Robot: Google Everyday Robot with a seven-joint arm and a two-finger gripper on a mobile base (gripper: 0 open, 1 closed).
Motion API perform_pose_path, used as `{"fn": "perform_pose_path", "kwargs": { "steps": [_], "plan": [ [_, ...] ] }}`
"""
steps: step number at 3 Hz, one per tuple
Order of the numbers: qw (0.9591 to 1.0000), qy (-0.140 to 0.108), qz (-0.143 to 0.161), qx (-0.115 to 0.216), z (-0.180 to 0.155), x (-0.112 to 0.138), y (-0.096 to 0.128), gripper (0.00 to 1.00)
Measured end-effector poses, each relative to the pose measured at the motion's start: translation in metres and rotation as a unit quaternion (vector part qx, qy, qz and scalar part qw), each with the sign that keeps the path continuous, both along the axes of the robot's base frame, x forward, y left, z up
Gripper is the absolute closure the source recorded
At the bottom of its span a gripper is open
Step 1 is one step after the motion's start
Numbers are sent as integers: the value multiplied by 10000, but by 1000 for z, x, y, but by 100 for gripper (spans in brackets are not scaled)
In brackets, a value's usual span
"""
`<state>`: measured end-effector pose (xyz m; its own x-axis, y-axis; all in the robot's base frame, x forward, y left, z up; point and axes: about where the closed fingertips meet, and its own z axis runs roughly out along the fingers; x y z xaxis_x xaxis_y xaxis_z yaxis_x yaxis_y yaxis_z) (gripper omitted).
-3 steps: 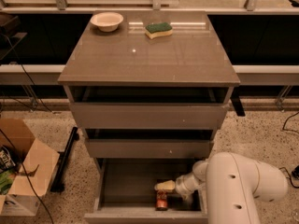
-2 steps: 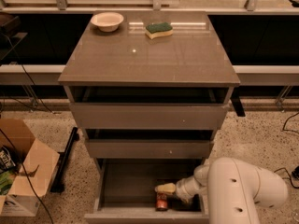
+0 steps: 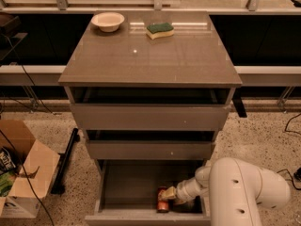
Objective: Pick coke can from bottom drawer and place on counter
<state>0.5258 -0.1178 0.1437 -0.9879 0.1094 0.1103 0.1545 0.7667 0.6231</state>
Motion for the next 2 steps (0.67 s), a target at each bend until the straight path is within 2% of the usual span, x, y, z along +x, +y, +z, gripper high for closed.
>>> {"fn": "perform_pose_path", "kwargs": {
  "steps": [1,2],
  "plan": [
    [9991,208,358,90,-14,3,54,73],
    [9981,303,523,125,-20,4,80,96]
  ]
}}
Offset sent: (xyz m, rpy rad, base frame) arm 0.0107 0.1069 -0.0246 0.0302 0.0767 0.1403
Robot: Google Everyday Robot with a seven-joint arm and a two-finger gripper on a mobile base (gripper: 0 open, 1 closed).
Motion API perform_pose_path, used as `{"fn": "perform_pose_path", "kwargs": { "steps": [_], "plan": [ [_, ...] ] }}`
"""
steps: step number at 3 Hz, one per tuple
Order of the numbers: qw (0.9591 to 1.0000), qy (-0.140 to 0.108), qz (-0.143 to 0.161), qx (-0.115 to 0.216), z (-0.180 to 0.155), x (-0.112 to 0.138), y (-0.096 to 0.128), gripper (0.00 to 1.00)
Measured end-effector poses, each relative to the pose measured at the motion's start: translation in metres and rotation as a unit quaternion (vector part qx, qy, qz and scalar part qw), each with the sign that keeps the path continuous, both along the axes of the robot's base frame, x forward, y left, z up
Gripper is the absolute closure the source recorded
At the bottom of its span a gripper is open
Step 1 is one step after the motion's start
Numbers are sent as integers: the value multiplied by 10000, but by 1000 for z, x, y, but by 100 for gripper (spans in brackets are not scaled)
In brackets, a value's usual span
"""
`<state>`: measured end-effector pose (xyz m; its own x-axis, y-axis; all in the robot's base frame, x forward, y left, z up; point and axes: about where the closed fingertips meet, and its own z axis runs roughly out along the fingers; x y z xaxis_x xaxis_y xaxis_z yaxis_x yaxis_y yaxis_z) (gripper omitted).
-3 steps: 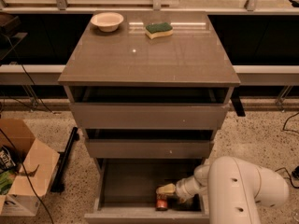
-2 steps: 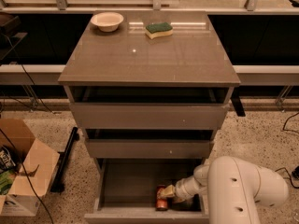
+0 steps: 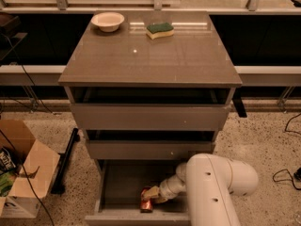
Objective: Pick coke can from bottom drawer and place on counter
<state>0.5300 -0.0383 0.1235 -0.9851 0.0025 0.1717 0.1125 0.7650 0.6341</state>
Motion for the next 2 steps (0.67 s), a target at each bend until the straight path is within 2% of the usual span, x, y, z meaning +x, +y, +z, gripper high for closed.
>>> {"fn": "perform_pose_path", "kwargs": {
  "steps": [1,2],
  "plan": [
    [9991,-408,44,-42,30,14,7,100],
    [9970,-768,9,-24,65,20,5,100]
  ]
}}
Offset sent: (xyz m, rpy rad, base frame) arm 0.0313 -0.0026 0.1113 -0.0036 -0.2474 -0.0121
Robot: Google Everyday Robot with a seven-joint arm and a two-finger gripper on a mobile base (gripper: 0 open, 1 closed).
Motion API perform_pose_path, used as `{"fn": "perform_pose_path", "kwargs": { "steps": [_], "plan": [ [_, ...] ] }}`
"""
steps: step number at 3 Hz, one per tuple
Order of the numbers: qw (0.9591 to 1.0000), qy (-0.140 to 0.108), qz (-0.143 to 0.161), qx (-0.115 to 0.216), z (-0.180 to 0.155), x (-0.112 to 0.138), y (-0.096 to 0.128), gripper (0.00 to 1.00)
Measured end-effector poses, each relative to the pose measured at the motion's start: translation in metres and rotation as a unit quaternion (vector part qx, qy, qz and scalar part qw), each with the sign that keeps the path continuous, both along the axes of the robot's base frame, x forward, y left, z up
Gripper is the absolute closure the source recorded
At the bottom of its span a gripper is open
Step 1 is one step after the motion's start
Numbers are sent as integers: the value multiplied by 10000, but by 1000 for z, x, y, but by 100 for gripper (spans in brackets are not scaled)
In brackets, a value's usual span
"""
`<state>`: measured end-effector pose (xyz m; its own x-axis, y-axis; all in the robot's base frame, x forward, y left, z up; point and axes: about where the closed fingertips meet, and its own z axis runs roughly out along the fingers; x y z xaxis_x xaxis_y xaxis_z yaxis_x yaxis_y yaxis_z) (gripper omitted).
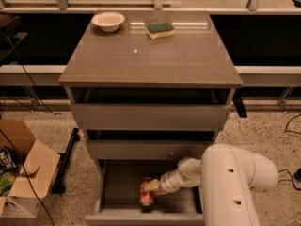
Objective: Pick coke can from bottom drawer and place on counter
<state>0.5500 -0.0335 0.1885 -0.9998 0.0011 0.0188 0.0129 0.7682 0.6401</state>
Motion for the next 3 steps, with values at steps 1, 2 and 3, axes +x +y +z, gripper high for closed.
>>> {"fn": "perform_pose_path", "kwargs": {
  "steps": [1,2,3],
  "plan": [
    [9995,-322,-33,-2,38,-5,-8,100],
    [9961,-810,-104,331,90,-35,-30,100],
    [9859,-1555,95,616,147,-67,-42,100]
  ]
}}
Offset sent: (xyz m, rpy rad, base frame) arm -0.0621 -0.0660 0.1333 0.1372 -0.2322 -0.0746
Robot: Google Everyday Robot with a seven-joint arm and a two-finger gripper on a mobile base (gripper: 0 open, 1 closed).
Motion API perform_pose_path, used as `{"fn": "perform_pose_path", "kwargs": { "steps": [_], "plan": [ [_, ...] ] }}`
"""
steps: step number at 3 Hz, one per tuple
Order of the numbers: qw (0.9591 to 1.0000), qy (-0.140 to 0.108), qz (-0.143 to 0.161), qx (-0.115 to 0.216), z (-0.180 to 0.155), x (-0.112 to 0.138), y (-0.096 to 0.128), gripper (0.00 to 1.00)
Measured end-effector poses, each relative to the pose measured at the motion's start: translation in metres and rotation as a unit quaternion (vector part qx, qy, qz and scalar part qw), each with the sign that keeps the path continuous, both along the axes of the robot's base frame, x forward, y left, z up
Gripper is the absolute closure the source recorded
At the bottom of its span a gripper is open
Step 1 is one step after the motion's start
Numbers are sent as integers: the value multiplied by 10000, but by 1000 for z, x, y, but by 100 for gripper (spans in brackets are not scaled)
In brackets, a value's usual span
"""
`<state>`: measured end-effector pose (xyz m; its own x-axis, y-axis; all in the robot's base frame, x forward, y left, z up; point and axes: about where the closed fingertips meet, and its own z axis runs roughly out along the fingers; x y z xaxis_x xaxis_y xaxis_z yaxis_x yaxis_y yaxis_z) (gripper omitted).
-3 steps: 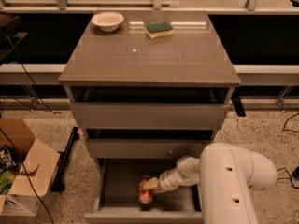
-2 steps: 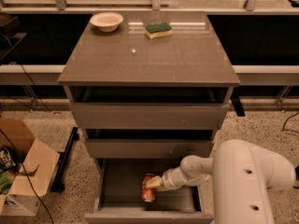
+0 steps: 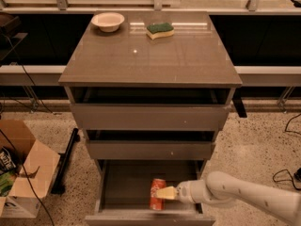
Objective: Pick coke can from bottom drawer and place on counter
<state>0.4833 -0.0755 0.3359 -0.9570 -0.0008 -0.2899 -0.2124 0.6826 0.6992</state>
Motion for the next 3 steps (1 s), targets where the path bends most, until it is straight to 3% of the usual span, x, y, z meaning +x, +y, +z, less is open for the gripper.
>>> {"fn": "perform_pose_path", "kwargs": {
  "steps": [1,2,3],
  "plan": [
    [9952,-936,276,61,68,-24,-19,100],
    [9787,-2015,374,-148,140,-26,-62,100],
    [9544,-2932,304,-466,204,-20,-114,100]
  ]
}}
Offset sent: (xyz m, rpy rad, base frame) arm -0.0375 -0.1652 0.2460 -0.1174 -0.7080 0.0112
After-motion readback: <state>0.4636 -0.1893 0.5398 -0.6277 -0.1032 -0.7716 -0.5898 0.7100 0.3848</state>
